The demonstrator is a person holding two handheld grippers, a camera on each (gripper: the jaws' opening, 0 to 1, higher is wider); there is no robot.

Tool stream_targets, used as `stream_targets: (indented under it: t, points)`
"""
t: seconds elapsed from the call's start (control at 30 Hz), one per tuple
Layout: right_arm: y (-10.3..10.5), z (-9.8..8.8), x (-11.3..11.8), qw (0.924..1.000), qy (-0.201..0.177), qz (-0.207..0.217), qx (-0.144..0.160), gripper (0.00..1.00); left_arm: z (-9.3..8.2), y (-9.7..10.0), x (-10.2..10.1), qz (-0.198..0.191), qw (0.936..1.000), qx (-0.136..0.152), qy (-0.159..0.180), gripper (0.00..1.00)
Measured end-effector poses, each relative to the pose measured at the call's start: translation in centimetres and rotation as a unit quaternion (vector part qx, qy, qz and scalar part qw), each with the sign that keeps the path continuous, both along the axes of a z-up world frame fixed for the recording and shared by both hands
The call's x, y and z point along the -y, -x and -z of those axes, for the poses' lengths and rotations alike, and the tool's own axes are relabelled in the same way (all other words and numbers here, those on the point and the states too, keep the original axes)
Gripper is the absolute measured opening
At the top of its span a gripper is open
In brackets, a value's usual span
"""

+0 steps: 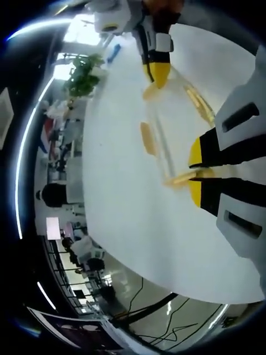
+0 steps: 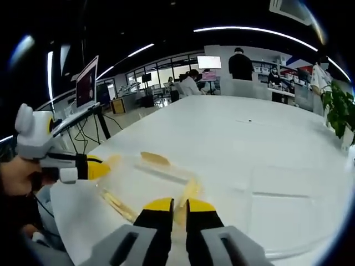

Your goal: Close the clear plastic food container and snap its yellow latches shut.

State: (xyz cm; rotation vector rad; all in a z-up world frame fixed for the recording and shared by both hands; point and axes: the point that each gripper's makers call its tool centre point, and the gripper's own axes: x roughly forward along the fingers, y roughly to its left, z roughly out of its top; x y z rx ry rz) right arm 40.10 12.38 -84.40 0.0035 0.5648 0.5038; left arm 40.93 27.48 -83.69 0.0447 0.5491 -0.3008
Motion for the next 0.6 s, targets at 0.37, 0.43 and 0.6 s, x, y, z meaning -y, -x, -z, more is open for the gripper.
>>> stream_targets:
  t: [0.37, 0.43, 0.6]
  points:
    - [0.2, -1.5, 0.3, 0.9999, -0.006, 0.003, 0.016, 0.04, -1.3, 0.7, 0.2, -0.001, 1.0000, 0.007, 0.003, 0.04]
    - [0.3, -1.7, 0.4, 0.9998, -0.007, 0.004, 0.016, 0.04, -1.5, 0.8, 0.3, 0.001, 1.0000, 0.008, 0.003, 0.04]
    - [0.4, -2.2, 0.5, 0.9997, -0.008, 0.006, 0.021, 0.04, -1.7, 0.9, 0.4, 0.002, 0.9999, 0.009, 0.005, 0.04]
